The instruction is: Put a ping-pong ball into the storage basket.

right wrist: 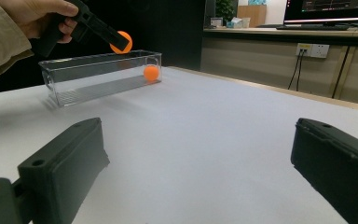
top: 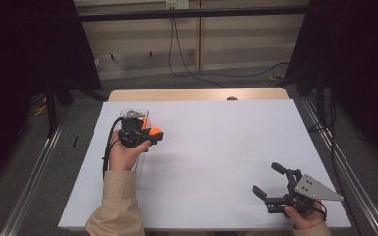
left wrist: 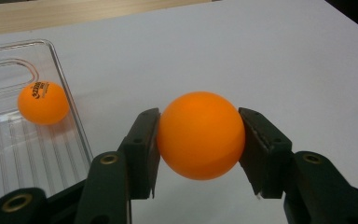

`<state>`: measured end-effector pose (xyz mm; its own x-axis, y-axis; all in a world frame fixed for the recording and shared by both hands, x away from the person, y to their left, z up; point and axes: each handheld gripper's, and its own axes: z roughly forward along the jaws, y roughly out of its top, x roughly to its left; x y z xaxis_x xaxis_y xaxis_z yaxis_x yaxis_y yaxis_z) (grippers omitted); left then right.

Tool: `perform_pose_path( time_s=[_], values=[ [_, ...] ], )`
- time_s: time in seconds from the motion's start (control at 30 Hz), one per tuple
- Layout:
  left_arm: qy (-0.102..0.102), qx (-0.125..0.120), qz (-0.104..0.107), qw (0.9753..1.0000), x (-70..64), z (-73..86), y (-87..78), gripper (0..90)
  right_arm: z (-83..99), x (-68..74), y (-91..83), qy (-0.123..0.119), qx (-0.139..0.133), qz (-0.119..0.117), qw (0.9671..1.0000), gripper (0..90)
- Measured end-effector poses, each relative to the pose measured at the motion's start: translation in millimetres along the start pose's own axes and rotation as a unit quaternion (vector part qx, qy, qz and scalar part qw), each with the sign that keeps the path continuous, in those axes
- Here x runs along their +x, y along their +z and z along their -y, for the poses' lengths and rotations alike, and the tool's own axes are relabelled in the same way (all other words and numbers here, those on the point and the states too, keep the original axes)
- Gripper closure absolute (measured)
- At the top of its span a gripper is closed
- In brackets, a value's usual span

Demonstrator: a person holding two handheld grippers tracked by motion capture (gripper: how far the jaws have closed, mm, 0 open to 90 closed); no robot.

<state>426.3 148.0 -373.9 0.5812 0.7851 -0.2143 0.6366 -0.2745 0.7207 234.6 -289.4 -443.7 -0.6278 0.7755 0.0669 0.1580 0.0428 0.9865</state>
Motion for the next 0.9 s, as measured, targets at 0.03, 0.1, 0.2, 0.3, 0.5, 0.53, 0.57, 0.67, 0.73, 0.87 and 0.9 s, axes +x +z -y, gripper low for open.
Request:
perform_pose_path(
  time_s=[0.03,0.1,0.2,0.3,0.5,0.53,0.57,0.67,0.73,0.87,0.9],
  values=[
    [0.000,0.000,0.000,1.0000,0.0,0.0,0.0,51.0,0.0,0.0,0.0,0.000,0.000,0.000,1.0000,2.2],
    [-0.001,-0.001,-0.002,1.0000,0.7,0.1,-1.0,50.9,0.0,0.0,0.0,0.000,0.000,0.000,1.0000,2.2],
    [-0.003,-0.002,-0.003,1.0000,1.0,0.3,-1.5,50.9,0.0,0.0,0.0,0.000,0.000,0.000,1.0000,2.2],
    [-0.002,-0.002,-0.004,1.0000,2.4,0.4,-2.5,50.9,0.0,0.0,0.1,0.000,0.000,0.000,1.0000,2.2],
    [-0.006,-0.006,-0.007,0.9999,3.7,0.6,-4.5,50.9,0.0,0.0,0.1,0.000,0.000,0.000,1.0000,2.2],
    [-0.007,-0.006,-0.007,0.9999,3.8,0.7,-4.7,50.9,0.0,0.0,0.0,0.000,0.000,0.000,1.0000,2.2],
    [-0.006,-0.006,-0.008,0.9999,4.5,0.8,-4.9,50.9,0.0,0.0,0.0,0.000,0.000,0.000,1.0000,2.2],
    [-0.005,-0.006,-0.010,0.9999,5.5,1.1,-5.7,50.9,0.0,0.0,0.0,0.000,0.000,0.000,1.0000,2.2],
    [-0.006,-0.006,-0.009,0.9999,5.8,1.2,-5.7,51.0,0.0,0.1,0.1,-0.001,0.000,0.000,1.0000,2.2],
    [-0.012,-0.008,-0.013,0.9998,7.5,2.0,-6.8,50.9,-0.1,0.0,0.1,-0.001,-0.001,0.000,1.0000,2.2],
    [-0.012,-0.008,-0.013,0.9998,7.5,2.0,-6.8,50.9,0.0,-0.1,0.1,-0.001,0.000,0.000,1.0000,2.2]
  ],
)
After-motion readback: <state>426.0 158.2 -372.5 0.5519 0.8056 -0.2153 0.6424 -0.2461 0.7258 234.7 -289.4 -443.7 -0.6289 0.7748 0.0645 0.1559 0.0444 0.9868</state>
